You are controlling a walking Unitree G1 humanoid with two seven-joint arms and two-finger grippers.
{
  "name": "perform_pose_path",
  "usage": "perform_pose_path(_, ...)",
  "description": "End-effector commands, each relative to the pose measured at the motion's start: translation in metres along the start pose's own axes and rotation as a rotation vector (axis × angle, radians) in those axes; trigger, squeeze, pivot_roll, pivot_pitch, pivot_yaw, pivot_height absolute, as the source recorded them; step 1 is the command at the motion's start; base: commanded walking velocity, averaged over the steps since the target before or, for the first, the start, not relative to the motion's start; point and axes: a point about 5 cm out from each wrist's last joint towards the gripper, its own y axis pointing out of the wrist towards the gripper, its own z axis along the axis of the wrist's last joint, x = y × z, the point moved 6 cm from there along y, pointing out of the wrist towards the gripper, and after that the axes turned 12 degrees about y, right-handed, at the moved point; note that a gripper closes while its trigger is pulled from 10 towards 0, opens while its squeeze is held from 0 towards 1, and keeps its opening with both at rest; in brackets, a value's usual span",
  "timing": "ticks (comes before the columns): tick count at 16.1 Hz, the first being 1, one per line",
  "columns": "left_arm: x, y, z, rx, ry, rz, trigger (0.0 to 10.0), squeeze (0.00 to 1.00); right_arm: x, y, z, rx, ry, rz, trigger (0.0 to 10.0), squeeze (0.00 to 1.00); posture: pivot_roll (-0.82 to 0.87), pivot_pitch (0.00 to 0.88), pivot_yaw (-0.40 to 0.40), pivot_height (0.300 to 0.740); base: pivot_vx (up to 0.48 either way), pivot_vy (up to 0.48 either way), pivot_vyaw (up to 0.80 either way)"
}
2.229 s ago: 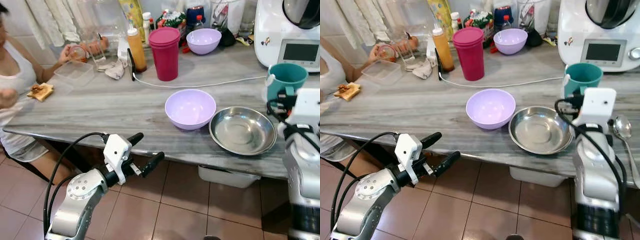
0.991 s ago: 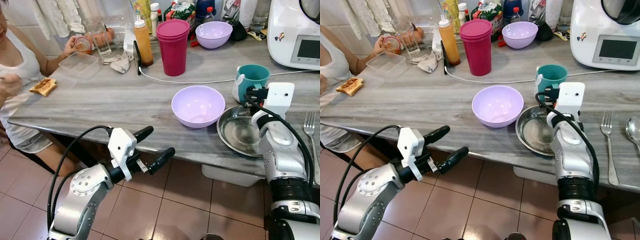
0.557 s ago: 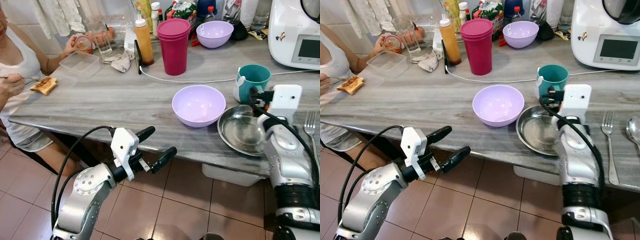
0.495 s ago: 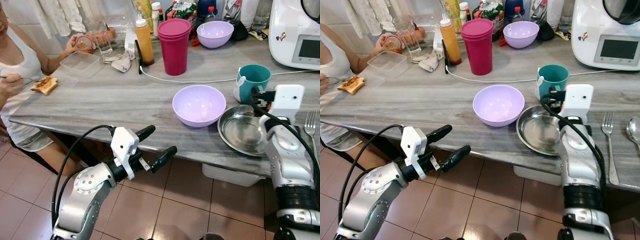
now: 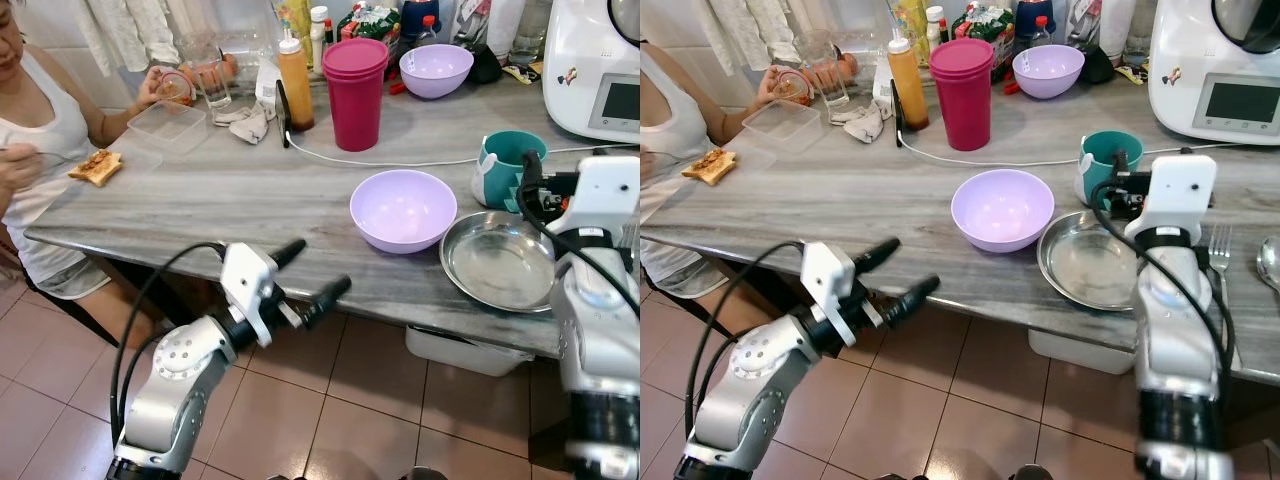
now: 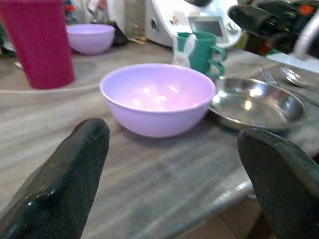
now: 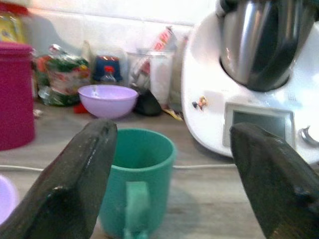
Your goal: Setting the table
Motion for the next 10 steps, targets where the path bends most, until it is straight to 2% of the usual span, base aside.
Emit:
perform_pose_path(1,-0.011,-0.002,0.002,0.002,0.024,0.044,10.0,0.0,-0.008,-0.002,0.004,0.011,-0.004,0.016,10.0,1.0,-0.23,0.058,0.125,0.74,0.0,0.0,0.0)
perform_pose_path(2,-0.025,-0.001,0.006,0.017,0.053,0.13,10.0,0.0,-0.015,-0.012,0.002,0.006,-0.004,0.035,10.0,1.0,-0.23,0.047,0.123,0.74,0.0,0.0,0.0)
perform_pose_path(4,-0.039,-0.001,0.009,0.022,0.071,0.213,10.0,0.0,-0.025,-0.022,-0.003,-0.007,-0.012,0.063,10.0,1.0,-0.23,0.041,0.121,0.74,0.0,0.0,0.0)
perform_pose_path(5,-0.052,-0.004,0.014,0.037,0.086,0.301,10.0,0.0,-0.033,-0.032,-0.006,-0.017,-0.037,0.075,10.0,1.0,-0.24,0.037,0.119,0.74,0.0,0.0,0.0)
perform_pose_path(8,-0.06,-0.009,0.017,0.046,0.112,0.402,10.0,0.0,-0.047,-0.043,-0.004,-0.015,-0.039,0.084,10.0,1.0,-0.23,0.032,0.115,0.74,0.0,0.0,0.0)
perform_pose_path(10,-0.073,-0.016,0.013,-0.014,0.22,0.511,10.0,0.0,-0.054,-0.042,-0.002,-0.008,-0.054,0.101,10.0,1.0,-0.24,0.032,0.114,0.74,0.0,0.0,0.0)
